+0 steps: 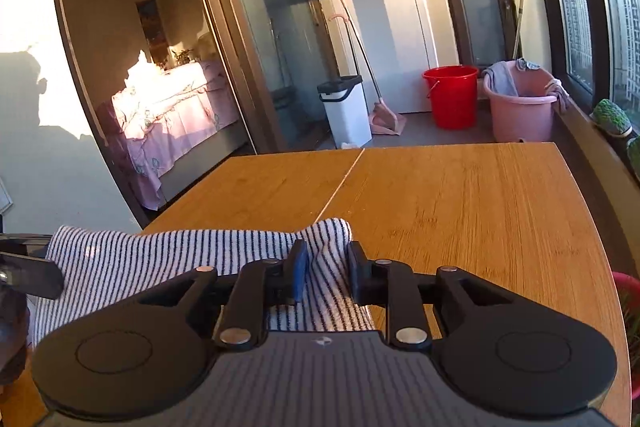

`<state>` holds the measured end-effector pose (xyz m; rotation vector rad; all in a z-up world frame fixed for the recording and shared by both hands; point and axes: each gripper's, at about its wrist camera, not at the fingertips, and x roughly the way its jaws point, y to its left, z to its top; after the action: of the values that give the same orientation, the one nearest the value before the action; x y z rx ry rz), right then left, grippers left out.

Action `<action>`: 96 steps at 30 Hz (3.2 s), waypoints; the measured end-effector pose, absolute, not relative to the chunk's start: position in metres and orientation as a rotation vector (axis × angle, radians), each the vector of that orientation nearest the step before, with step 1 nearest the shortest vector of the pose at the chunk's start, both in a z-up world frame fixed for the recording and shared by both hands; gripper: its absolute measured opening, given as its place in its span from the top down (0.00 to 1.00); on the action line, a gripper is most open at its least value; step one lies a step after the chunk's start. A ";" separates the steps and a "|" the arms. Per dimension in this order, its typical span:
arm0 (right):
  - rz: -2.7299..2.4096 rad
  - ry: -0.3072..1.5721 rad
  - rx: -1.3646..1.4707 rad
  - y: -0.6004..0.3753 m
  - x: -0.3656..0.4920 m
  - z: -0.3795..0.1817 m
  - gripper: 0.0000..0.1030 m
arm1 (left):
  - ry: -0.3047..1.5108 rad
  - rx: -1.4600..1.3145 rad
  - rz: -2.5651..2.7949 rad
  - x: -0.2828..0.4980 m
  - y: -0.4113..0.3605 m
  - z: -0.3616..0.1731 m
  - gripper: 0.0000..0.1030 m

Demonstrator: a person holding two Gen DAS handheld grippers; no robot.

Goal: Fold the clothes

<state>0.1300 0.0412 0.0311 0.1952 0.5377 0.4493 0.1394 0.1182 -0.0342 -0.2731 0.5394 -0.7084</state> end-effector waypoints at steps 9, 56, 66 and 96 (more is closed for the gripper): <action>0.595 0.733 0.531 0.004 0.115 0.003 0.57 | 0.616 -0.323 -0.738 0.115 0.127 -0.049 0.60; 0.415 0.556 0.138 0.033 0.101 0.041 0.47 | 0.660 -0.085 -0.822 0.172 0.099 -0.029 0.24; 0.423 0.616 0.305 0.019 0.052 0.041 0.47 | 0.647 -0.186 -0.814 0.168 0.130 -0.028 0.21; 0.535 0.910 0.669 0.036 0.025 -0.002 0.22 | 0.759 -0.309 -0.653 0.194 0.120 -0.051 0.06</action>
<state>0.0254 0.0362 -0.0016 0.6686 0.9098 0.5346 0.1943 0.1203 -0.0506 -0.3092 0.7588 -0.6532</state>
